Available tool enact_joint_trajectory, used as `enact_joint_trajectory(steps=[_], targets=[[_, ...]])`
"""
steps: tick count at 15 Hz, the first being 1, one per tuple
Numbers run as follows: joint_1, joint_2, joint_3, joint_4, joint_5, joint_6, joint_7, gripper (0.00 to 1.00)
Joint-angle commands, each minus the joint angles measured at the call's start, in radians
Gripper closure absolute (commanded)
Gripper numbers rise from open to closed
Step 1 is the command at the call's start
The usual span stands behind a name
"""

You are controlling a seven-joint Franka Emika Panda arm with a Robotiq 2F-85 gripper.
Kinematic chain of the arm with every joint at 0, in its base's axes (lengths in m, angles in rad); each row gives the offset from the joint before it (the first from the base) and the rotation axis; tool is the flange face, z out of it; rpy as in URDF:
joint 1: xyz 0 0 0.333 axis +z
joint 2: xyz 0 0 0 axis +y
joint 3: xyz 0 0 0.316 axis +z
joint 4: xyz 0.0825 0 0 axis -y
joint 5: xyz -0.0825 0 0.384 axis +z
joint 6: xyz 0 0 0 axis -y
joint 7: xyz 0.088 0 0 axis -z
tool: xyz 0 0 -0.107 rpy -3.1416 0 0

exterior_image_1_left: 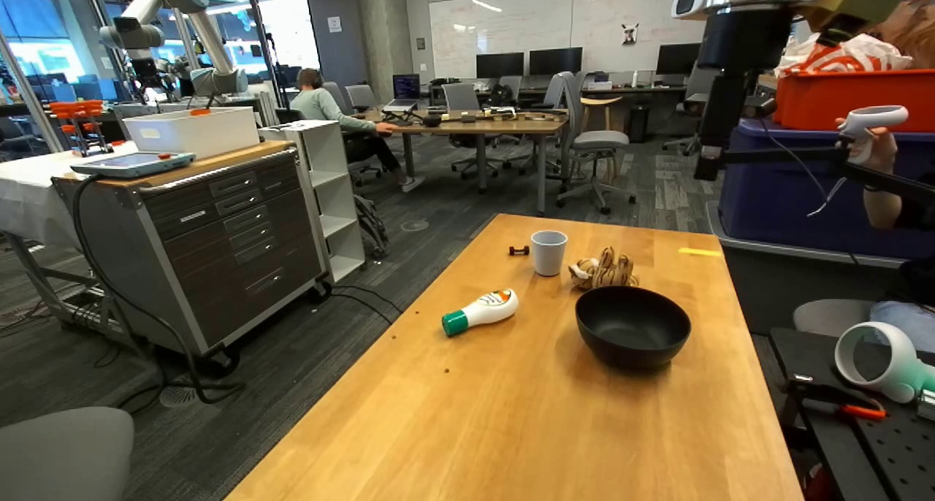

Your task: Put the stuffed animal in the bowl

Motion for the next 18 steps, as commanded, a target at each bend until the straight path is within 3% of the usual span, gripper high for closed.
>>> enact_joint_trajectory(steps=[1,6,10,18], targets=[[-0.04,0.071,0.051,0.022,-0.029,0.149,0.106,0.0],[-0.09,0.196,0.091,0.067,-0.109,0.253,0.241,0.0],[-0.121,0.298,0.086,0.119,-0.186,0.263,0.32,0.0],[-0.121,0.462,0.005,0.196,-0.082,0.32,0.297,0.0]])
